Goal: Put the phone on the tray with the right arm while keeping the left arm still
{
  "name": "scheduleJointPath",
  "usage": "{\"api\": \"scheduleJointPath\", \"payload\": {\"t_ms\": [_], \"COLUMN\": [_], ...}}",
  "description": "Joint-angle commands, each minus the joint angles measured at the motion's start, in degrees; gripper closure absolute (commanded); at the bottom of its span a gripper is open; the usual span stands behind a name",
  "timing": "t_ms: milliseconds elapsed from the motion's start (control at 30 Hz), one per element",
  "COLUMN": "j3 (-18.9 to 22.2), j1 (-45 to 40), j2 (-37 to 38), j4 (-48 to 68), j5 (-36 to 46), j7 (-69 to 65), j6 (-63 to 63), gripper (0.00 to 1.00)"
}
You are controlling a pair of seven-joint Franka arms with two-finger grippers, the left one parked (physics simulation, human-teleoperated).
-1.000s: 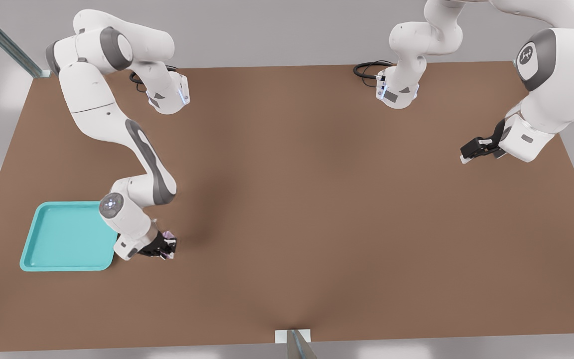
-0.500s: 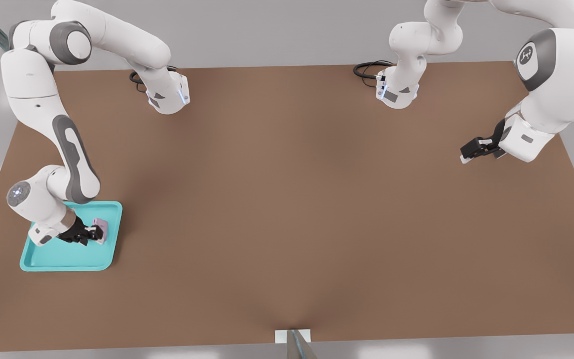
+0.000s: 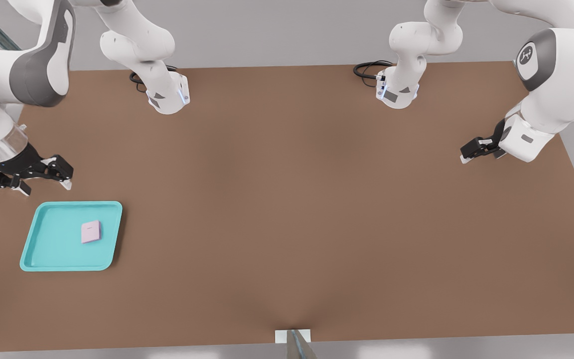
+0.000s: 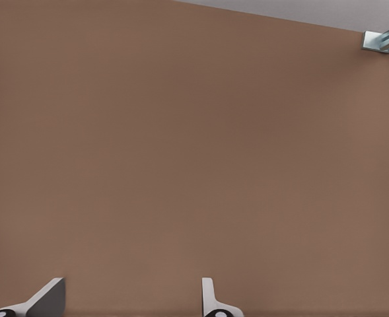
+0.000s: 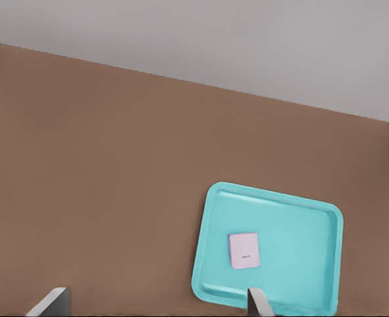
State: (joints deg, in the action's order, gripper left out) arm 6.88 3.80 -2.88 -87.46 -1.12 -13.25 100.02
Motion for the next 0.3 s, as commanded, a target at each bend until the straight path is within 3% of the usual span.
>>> {"api": "scheduleJointPath", "payload": {"t_ms": [0,267], "j3": [0.94,1.29], "j1": [4.47,4.55], "j2": [1.91,2.7], "j4": [-3.5,-5.61], "j5": [1.29,1.21], "j7": [8.33,8.24], "j6": [-4.83,-3.86], "gripper": [0.0,0.0]}}
